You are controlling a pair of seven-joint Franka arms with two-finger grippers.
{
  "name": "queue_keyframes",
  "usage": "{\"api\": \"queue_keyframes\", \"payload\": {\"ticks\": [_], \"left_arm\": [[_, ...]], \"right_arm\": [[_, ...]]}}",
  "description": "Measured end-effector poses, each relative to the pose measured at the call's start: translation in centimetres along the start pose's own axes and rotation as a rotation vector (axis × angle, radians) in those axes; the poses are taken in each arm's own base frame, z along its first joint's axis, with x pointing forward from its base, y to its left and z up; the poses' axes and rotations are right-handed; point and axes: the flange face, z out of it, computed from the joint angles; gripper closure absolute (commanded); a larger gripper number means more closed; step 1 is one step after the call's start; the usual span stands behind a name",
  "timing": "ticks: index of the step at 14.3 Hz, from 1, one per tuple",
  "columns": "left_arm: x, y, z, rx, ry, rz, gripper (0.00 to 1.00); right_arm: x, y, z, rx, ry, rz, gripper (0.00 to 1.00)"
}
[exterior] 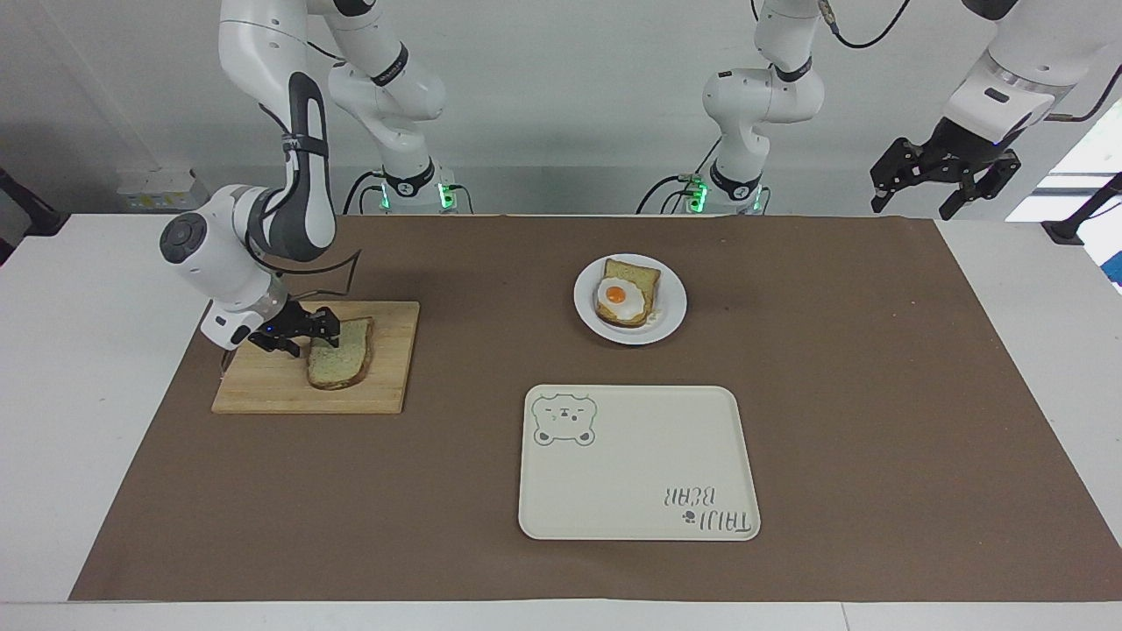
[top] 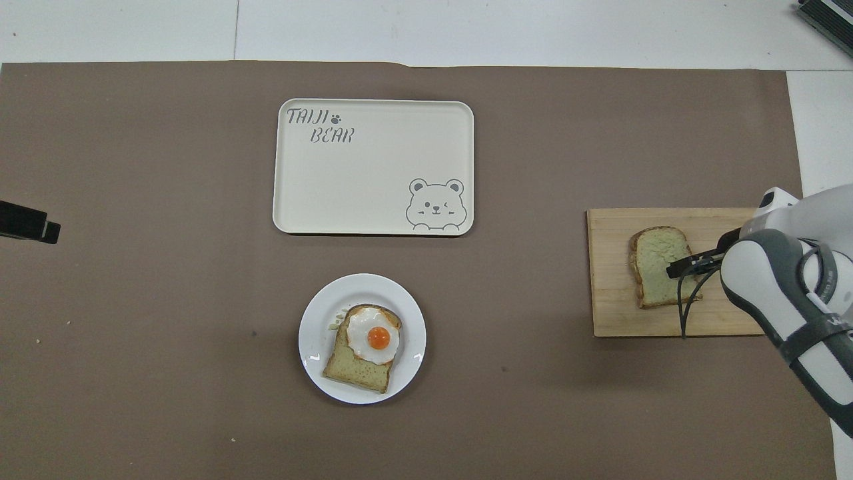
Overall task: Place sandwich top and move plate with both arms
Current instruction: 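Reach the right gripper to the bread slice on the wooden board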
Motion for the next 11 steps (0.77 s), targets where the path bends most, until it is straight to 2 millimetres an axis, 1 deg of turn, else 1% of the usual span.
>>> {"api": "queue_keyframes", "payload": {"ticks": [2,4,7,11], "left_arm": [[0.3,-0.3,0.1,0.000,-0.002,-0.001,0.00],[0.2,-0.6,-0.2,0.002,0.003,0.020,0.00],[-0.5,-1.4,-0.3,-0.002,-0.009,0.024,0.00],[-1.1,-1.5,0.1,0.001,-0.022,0.022,0.00]], "right_arm": [[0.1,-0.2,-0.1,0.008,0.006,0.004,1.00],[0.0,0.1,-0.3,0.007,0.010,0.010,1.00],[0.0,0.2,-0.3,0.006,0.012,0.011,1.00],[0.0,0.4,-0.5,0.007,0.012,0.016,1.00]]}}
